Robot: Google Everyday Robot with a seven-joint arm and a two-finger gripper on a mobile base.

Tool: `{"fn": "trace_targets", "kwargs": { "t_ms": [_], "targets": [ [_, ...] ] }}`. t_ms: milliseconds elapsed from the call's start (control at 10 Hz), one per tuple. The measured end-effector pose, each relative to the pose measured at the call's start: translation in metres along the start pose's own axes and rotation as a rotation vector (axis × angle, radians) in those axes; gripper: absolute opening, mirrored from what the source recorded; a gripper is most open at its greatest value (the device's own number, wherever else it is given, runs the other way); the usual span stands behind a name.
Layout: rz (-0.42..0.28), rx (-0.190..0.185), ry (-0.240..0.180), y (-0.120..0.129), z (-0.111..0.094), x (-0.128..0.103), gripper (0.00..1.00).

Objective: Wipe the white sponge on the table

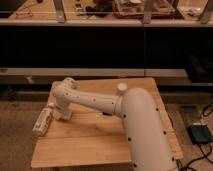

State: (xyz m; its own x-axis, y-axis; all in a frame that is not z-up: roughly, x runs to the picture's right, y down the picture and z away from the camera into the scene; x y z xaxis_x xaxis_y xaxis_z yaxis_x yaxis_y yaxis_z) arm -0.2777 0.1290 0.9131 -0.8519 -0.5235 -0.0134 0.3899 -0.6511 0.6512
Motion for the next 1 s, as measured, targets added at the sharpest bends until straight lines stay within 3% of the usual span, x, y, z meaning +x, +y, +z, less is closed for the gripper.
{"fn": "trace_targets", "kwargs": {
  "t_ms": [300,700,1000],
  "targets": [
    [0.056,-0.007,-0.009,0.028,0.002,-0.009,0.43],
    [0.123,-0.044,0.008,0.068,-0.014,-0.027,0.43],
    [0.135,-0.055,0.011,0.069,-0.020,-0.048,0.43]
  ]
}}
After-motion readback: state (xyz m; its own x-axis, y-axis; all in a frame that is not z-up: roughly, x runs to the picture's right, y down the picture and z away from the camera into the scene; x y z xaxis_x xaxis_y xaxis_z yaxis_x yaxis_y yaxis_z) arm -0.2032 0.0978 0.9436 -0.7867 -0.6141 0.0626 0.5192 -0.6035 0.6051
